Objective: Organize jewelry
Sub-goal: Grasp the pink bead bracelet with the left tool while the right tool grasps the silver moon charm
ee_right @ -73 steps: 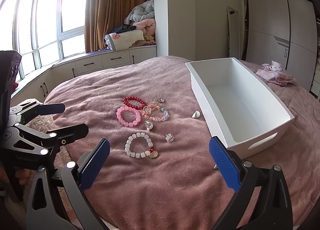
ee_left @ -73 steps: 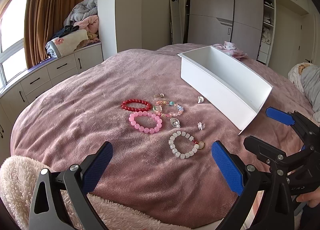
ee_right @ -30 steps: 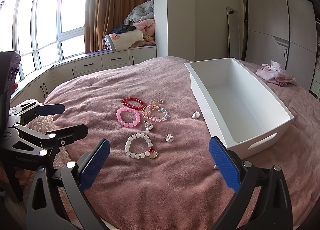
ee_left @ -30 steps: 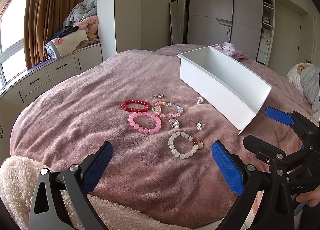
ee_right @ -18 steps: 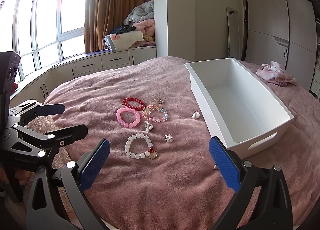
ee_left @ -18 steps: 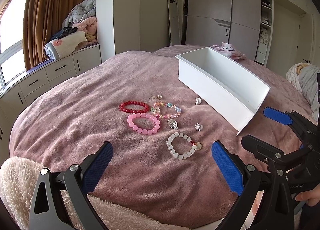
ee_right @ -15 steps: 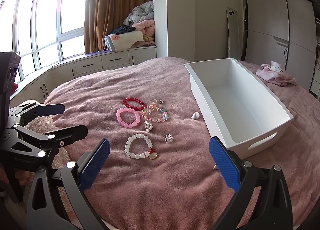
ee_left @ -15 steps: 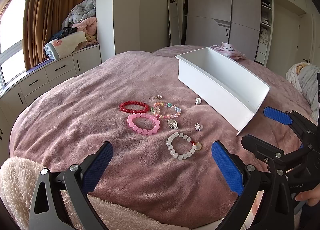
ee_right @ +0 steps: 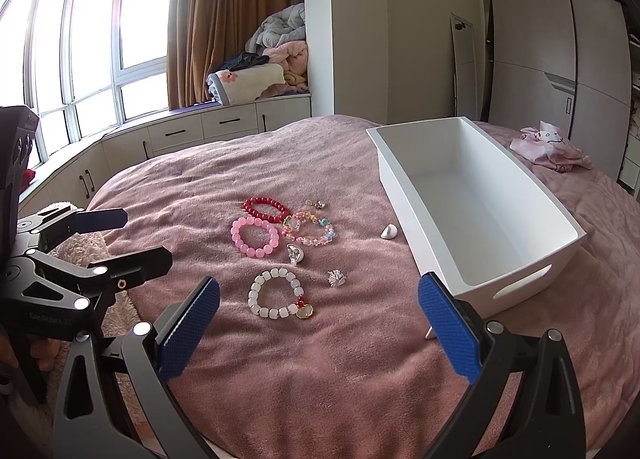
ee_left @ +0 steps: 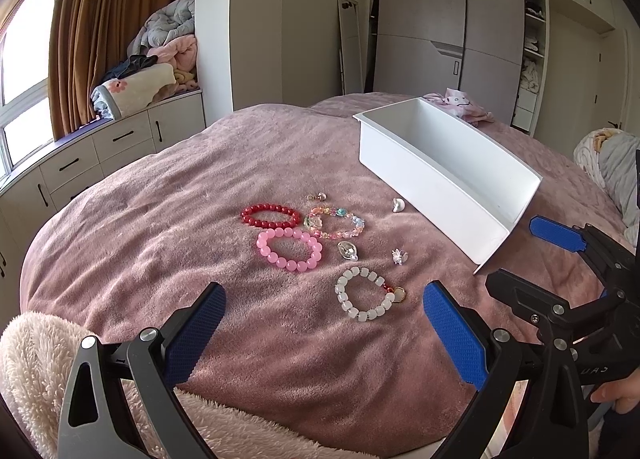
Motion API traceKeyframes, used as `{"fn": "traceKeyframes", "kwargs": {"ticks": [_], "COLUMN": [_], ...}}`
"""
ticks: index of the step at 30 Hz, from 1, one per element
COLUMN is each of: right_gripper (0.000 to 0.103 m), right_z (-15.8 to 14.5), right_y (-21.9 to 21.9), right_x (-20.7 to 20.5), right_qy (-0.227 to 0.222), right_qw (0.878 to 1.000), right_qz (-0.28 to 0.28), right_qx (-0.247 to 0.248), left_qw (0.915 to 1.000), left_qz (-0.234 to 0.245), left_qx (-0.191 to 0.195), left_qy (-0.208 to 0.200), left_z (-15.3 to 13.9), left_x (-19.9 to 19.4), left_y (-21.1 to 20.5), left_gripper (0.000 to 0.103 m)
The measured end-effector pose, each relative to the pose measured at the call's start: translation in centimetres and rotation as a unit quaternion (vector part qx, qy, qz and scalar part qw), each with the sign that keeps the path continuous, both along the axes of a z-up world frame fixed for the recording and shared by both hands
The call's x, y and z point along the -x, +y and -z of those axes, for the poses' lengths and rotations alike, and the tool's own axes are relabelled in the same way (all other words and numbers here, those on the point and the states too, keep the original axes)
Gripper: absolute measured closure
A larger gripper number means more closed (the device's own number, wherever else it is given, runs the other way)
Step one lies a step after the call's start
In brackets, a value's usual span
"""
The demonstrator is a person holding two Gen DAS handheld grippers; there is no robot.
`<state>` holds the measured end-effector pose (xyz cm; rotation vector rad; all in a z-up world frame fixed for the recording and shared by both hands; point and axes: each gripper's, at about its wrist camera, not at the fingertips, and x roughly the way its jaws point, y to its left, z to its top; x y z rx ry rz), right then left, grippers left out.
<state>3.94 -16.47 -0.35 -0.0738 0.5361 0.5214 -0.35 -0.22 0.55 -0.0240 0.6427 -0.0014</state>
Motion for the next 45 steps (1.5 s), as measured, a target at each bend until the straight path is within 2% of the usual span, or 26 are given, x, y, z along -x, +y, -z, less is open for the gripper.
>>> {"fn": "traceKeyframes", "kwargs": {"ticks": [14,22,26,31,39,41,45], "right_gripper": [0.005,0.005,0.005,0.005,0.005,0.007,0.020], "right_z": [-0.3,-0.9,-0.8,-0.1,1.0,1.4,2.5], "right_y": [0.1,0.8,1.8,2.5,3.9,4.4,5.5], "right_x": [-0.3,-1.6,-2.3,-4.1,-6.5,-6.8,-7.6], "right_qy": [-0.004,-0.004,-0.006,0.015,0.037,0.042,0.059], "right_qw": [1.000,1.000,1.000,0.999,0.998,0.996,0.993], "right_qz": [-0.001,-0.007,-0.016,-0.028,-0.045,-0.058,-0.080], "right_qx": [-0.003,-0.004,0.008,0.014,0.039,0.045,0.058], "left_qw": [1.0000,0.9992,0.9990,0.9986,0.9996,0.9992,0.9981], "left_qz": [-0.001,-0.019,-0.022,-0.017,-0.017,-0.015,-0.008], "left_qx": [-0.005,0.034,0.038,0.047,-0.010,-0.022,-0.028], "left_qy": [-0.003,0.000,0.001,0.018,0.019,0.030,0.055], "left_z": [-0.1,-1.1,-1.6,-2.2,-3.5,-3.3,-2.3], "left_x": [-0.1,-1.6,-2.8,-5.2,-9.5,-10.7,-12.9], "left_y": [0.1,1.7,2.1,3.0,3.5,3.7,4.5], "left_gripper": [0.003,0.003,0.003,0.003,0.003,0.003,0.003]}}
